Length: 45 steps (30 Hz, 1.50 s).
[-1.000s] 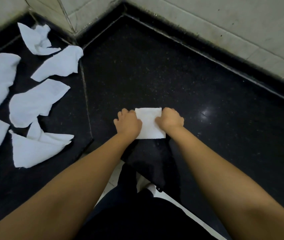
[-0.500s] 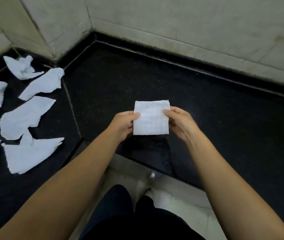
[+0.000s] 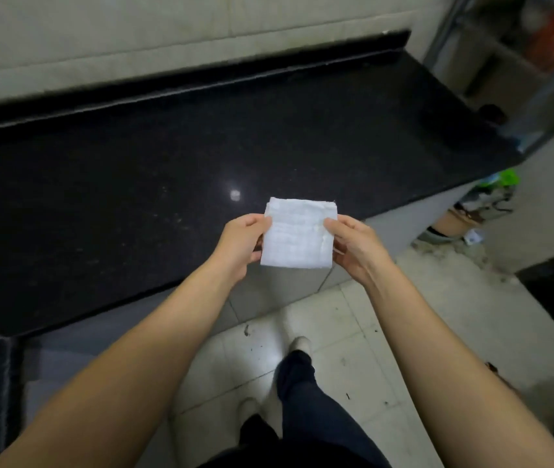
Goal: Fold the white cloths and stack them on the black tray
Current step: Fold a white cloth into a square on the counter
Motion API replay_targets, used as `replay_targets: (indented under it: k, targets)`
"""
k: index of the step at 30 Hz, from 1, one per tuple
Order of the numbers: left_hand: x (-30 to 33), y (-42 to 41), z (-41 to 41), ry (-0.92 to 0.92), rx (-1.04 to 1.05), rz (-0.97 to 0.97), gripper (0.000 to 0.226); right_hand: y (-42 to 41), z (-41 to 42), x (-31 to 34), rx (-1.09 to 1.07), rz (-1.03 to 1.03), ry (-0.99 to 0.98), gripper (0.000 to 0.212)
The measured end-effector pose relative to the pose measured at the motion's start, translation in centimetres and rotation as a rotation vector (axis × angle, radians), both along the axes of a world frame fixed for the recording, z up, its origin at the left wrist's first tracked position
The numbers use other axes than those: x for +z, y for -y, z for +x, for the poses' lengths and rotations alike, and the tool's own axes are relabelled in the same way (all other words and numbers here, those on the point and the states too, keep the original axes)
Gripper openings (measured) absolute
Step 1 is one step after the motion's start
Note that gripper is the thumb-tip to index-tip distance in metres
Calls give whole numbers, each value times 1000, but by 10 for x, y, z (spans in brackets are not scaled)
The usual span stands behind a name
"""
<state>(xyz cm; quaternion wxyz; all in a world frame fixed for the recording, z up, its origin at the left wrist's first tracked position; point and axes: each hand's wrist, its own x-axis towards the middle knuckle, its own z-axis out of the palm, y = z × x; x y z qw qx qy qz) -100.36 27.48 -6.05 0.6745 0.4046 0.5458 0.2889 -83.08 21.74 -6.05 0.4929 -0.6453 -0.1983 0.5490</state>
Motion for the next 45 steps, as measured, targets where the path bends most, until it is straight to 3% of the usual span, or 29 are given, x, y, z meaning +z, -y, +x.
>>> replay_targets:
  k: [10,19,28,35,45]
  targets:
    - [8,37,248,3,-376,56,14,94,215,6,-423,71,-77,13]
    - [25,64,478,92,-428,45,17,124,442,36,-523,92,-59,12]
    - [45,-44,629,81,-343,124,13,8,601,54,-427,164,-6,10]
    - [104,-157,745,110,-354,370,19,-115,726,111,-337,292,71,13]
    - [187,-301,862,35,-135,580,23,-297,865,193,-37,425,387,10]
